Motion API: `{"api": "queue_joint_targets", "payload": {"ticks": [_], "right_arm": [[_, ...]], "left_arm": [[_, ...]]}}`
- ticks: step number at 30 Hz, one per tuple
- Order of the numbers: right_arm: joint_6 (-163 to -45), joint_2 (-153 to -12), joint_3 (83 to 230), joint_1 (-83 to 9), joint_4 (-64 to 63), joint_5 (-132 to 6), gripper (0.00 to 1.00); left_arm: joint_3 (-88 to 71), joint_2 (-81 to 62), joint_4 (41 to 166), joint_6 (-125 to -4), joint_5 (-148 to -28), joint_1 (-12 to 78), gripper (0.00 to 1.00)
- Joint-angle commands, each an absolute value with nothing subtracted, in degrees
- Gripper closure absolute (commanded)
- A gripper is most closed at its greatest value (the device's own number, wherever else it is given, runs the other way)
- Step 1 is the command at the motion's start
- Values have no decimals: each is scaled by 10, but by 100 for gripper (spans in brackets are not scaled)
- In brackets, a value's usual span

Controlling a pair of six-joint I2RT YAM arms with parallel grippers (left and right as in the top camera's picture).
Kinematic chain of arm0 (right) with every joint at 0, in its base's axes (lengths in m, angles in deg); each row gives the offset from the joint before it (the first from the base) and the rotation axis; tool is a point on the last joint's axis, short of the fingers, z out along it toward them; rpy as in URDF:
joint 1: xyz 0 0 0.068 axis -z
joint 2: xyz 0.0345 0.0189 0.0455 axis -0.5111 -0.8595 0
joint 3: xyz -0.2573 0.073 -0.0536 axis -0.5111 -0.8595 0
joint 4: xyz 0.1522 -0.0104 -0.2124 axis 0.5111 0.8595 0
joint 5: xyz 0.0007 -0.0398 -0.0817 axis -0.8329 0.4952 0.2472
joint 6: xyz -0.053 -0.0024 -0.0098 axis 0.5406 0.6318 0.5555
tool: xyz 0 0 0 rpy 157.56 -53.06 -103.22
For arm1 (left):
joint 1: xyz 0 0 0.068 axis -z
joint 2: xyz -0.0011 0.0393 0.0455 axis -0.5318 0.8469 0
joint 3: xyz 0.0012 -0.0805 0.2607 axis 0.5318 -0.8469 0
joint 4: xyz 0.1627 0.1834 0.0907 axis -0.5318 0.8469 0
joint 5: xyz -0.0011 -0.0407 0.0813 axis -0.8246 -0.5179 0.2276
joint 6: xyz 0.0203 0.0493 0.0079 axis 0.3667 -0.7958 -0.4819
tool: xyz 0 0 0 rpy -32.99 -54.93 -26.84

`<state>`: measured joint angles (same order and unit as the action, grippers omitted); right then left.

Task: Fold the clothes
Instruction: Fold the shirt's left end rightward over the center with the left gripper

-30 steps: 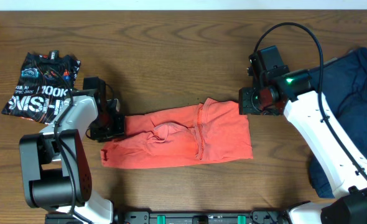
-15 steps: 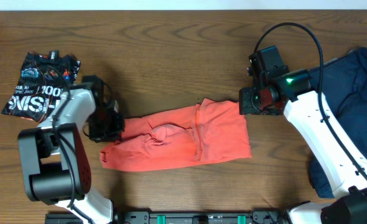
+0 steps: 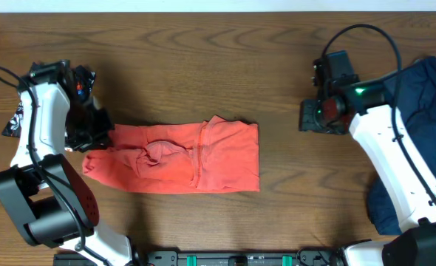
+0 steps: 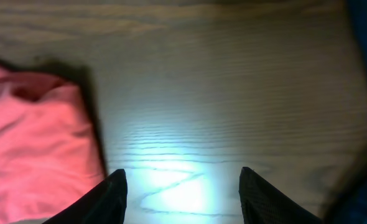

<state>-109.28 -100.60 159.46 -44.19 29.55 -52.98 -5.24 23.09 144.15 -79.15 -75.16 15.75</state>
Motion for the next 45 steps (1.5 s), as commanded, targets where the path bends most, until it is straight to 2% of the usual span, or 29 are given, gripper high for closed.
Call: {"api": "queue_joint_targets", "payload": {"ticks": [1, 6, 13, 23, 29, 36, 38, 39, 40, 43, 45], "right_arm": [[-1092, -1009, 1591, -422, 297, -520, 44], [-1087, -1009, 1591, -403, 308, -520, 44], [-1077, -1009, 1591, -401, 311, -520, 43], [-1073, -1009, 1591, -401, 312, -520, 43], [-1073, -1009, 1591, -401, 315, -520, 43], [-1069, -1009, 1591, -401, 320, -521, 43], [-1069, -1009, 1591, -402, 322, -522, 43], [-1069, -1009, 1591, -402, 322, -523, 43], [-1069, -1009, 1591, -402, 322, -523, 43], [-1069, -1009, 1591, -402, 322, -523, 43], [-1069, -1009, 1591, -402, 322, -522, 43]], "left_arm": [[-27, 225, 1471, -779, -844, 199, 94], [-27, 210, 1481, -769, -951, 277, 94], [-26, 209, 1443, -721, -1020, 400, 94], [-26, 209, 1311, -621, -1017, 542, 94], [-27, 209, 1283, -571, -955, 590, 94], [-27, 209, 1257, -564, -952, 617, 93], [-27, 209, 1240, -555, -952, 625, 89], [-27, 209, 1230, -548, -952, 631, 85], [-27, 209, 1218, -541, -953, 637, 76], [-27, 209, 1184, -534, -953, 657, 68], [-27, 209, 1164, -534, -953, 666, 58]]}}
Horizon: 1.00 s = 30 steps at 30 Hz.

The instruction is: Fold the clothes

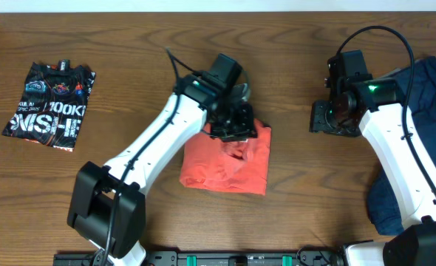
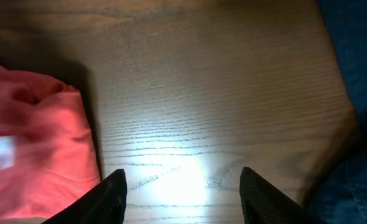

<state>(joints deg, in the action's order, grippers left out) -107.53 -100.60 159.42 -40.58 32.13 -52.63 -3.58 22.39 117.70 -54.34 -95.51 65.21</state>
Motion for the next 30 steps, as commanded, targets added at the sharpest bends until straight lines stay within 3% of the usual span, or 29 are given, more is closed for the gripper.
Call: {"api": "queue_joint_targets", "payload": {"ticks": [1, 6, 12, 16, 30], "right_arm": [[-1069, -1009, 1591, -402, 323, -523, 43], [-1029, -1009, 1591, -403, 311, -590, 43], [-922, -1010, 1591, -422, 295, -794, 49], [-916, -1019, 1586, -456, 298, -809, 48], [-912, -1113, 1490, -552, 164, -1023, 49]], "left_arm": [[-26, 209, 1158, -534, -953, 666, 55], [-24, 182, 1171, -591, -956, 615, 55], [-24, 127, 1214, -601, -888, 481, 55], [-28, 132, 1239, -623, -862, 433, 55], [-184, 177, 1233, -671, -862, 464, 55]]}}
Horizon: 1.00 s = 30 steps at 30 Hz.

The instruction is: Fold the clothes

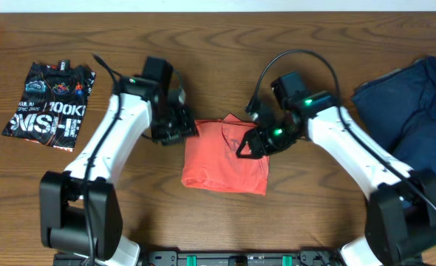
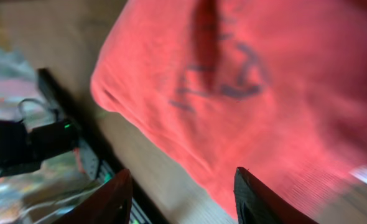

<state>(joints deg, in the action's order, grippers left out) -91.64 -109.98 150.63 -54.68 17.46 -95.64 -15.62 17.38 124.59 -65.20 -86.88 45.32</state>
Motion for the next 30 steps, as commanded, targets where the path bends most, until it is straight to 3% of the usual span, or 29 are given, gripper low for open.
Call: {"api": "queue_joint_targets", "payload": {"ticks": [1, 5, 10, 14, 19, 23, 27, 30], "right_arm": [[-922, -1121, 1482, -551, 158, -1019, 50], [-954, -1147, 1446, -548, 145, -975, 50], [-989, -1166, 1397, -548, 146, -888, 52], [-1062, -1166, 1364, -544, 148, -765, 53], [-1072, -1166, 1363, -523, 132, -693, 52], [-1100, -1166, 1379, -483, 104, -625, 52], [-1078, -1166, 1431, -441, 77, -615, 51], [-1057, -1157, 1493, -433, 110, -621, 49]], "left_arm": [[-198, 177, 1220, -674, -862, 470, 55], [-251, 177, 1166, -682, -834, 495, 55], [-318, 177, 1127, -648, -705, 516, 55], [-352, 177, 1119, -615, -716, 518, 55], [-360, 176, 1132, -601, -768, 526, 56], [-360, 166, 1156, -512, -770, 526, 56], [-352, 119, 1159, -478, -807, 527, 53], [-328, 64, 1154, -491, -757, 520, 49]]}}
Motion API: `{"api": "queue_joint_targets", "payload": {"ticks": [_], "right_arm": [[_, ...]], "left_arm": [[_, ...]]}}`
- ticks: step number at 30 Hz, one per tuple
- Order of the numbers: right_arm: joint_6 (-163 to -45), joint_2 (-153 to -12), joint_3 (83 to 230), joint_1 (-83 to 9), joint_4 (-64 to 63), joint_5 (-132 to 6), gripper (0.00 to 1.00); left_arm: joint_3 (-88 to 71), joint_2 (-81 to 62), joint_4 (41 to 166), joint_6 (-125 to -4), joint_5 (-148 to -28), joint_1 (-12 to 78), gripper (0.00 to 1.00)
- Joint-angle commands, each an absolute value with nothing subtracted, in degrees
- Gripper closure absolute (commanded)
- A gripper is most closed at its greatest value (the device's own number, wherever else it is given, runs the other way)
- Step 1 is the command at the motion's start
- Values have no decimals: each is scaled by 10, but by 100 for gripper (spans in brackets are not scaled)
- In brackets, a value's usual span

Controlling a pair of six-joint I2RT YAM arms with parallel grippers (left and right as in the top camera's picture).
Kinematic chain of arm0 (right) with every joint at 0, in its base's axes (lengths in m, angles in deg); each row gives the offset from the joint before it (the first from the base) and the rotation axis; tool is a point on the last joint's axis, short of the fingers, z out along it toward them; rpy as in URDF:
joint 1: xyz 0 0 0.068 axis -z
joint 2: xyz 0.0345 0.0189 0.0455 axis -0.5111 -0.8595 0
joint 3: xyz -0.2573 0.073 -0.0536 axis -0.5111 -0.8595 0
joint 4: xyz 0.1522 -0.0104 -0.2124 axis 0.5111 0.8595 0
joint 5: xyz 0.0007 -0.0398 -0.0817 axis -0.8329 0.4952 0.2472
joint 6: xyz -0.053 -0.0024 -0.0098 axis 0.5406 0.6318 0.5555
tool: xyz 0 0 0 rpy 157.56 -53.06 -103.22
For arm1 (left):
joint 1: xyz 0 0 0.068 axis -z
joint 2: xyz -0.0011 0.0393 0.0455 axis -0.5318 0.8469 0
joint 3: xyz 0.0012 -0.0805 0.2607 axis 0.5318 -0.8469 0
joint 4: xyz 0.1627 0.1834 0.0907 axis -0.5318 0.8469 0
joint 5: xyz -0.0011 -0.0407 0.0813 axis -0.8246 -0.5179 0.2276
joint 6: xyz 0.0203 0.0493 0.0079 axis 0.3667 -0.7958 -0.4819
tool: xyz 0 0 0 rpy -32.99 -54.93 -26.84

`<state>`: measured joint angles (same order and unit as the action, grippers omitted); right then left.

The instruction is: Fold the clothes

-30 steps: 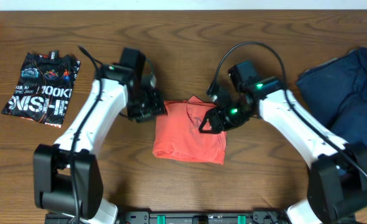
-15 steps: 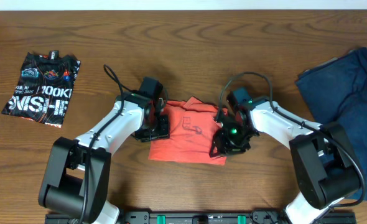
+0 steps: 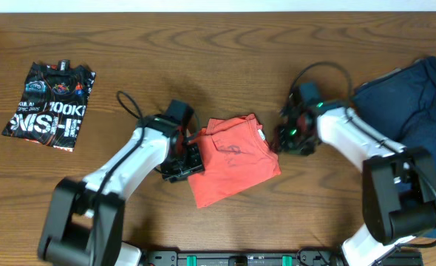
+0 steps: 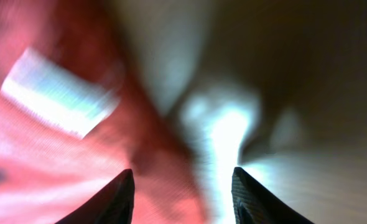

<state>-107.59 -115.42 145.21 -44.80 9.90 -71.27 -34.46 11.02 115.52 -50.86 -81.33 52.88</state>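
The red garment (image 3: 233, 159) lies folded into a rough square at the table's middle, turned askew. My left gripper (image 3: 190, 159) sits low at its left edge; the overhead view does not show whether its fingers are apart. My right gripper (image 3: 282, 140) is at the garment's right corner. In the right wrist view, blurred, the right gripper (image 4: 182, 171) is open, with the red cloth's edge (image 4: 78, 168) and wood between its fingers. A white label (image 4: 58, 92) shows on the cloth.
A folded black printed shirt (image 3: 52, 103) lies at the far left. A heap of navy clothes (image 3: 414, 111) covers the right edge of the table. The right arm's cable (image 3: 329, 68) loops above its wrist.
The red garment has turned anticlockwise and shifted slightly. My left gripper went from its upper left corner to its lower left edge. My right gripper left the cloth's top for its right corner.
The red garment first lay stretched out long, my left gripper at its left end and my right arm far off to the right. Then it lay folded in half with the left gripper over it. Later both grippers were at the square, which now sits askew.
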Motion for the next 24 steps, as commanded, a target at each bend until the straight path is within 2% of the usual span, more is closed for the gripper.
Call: {"api": "queue_joint_targets", "payload": {"ticks": [1, 3, 11, 16, 24], "right_arm": [[-1051, -1150, 1514, -433, 123, -619, 48], [-1049, -1134, 1550, -434, 145, -613, 47], [-1049, -1065, 1588, -450, 235, -697, 48], [-1015, -1067, 1566, -485, 283, -791, 48], [-1015, -1067, 1440, -549, 197, -836, 48]], "left_arm": [[-320, 45, 1144, -506, -727, 517, 46], [-312, 13, 1105, -539, -673, 511, 36], [-313, 9, 954, -651, -639, 503, 36], [-313, 78, 935, -670, -721, 503, 37], [-315, 165, 981, -670, -764, 503, 37]]}}
